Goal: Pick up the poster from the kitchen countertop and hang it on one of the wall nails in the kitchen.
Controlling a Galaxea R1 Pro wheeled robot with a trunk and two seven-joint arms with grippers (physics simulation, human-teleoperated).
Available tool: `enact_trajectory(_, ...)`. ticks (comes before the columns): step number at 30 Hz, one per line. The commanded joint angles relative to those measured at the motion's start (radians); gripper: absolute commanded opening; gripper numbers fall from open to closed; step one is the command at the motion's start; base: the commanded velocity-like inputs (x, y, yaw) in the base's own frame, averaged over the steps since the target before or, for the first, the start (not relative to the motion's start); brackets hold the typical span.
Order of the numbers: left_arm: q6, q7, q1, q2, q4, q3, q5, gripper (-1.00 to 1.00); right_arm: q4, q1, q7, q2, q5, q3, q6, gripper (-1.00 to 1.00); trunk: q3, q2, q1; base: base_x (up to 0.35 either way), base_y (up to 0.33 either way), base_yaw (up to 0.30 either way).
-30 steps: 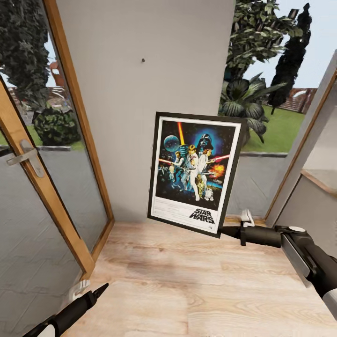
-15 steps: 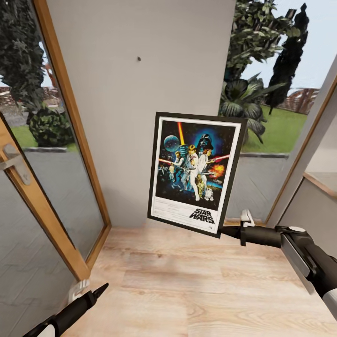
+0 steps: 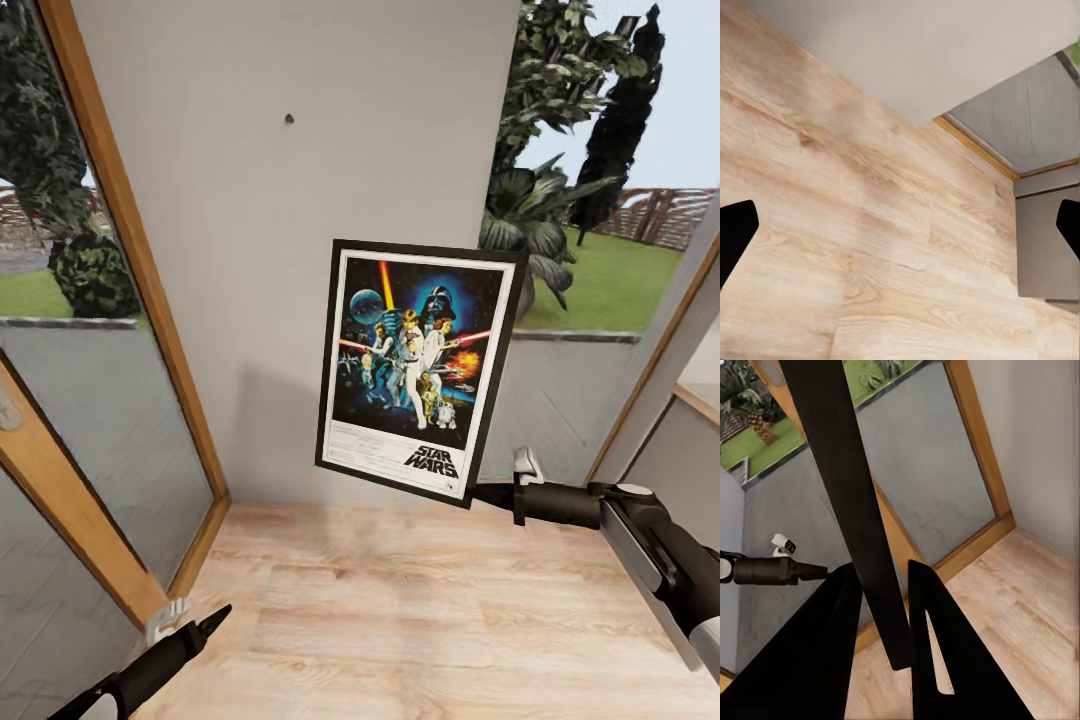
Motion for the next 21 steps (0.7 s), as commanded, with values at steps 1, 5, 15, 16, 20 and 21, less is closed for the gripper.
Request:
enact_trajectory(1,0.002,-0.002,-0.001,0.001,0.0,-0.006,0.01,1.0,0.0,-0.001,0.0,-0.001,-0.011,0.003,0.011,-1.0,-0.002,-0.002,0.001,0.334,0.0,0.0)
enact_trajectory(5,0.002,-0.002,-0.001,0.001,0.0,-0.006,0.01,1.0,0.001,-0.001,0.0,-0.001,-0.011,0.003,0.011,-1.0,-0.002,-0.002,0.001,0.334,0.0,0.0)
enact_trajectory(15,0.002,-0.002,-0.001,0.001,0.0,-0.007,0.01,1.0,0.0,-0.001,0.002,-0.001,-0.01,0.003,0.011,-1.0,-0.002,-0.002,0.001,0.289,0.0,0.0)
enact_trajectory(16,0.002,-0.003,-0.001,0.0,0.0,-0.008,0.01,1.0,-0.002,0.0,0.004,-0.001,-0.01,0.003,0.011,-1.0,-0.002,-0.002,0.001,0.088,0.0,0.0)
enact_trajectory(20,0.0,-0.004,-0.001,-0.002,0.036,-0.013,0.005,1.0,-0.008,0.012,0.007,-0.002,-0.011,0.003,-0.018,-1.0,-0.002,-0.002,0.001,0.042,0.0,0.0)
enact_trajectory(21,0.0,-0.005,-0.001,-0.002,0.054,-0.013,0.004,1.0,-0.008,0.014,0.008,-0.002,-0.012,0.003,-0.03,-1.0,-0.002,-0.002,0.001,0.015,0.0,0.0)
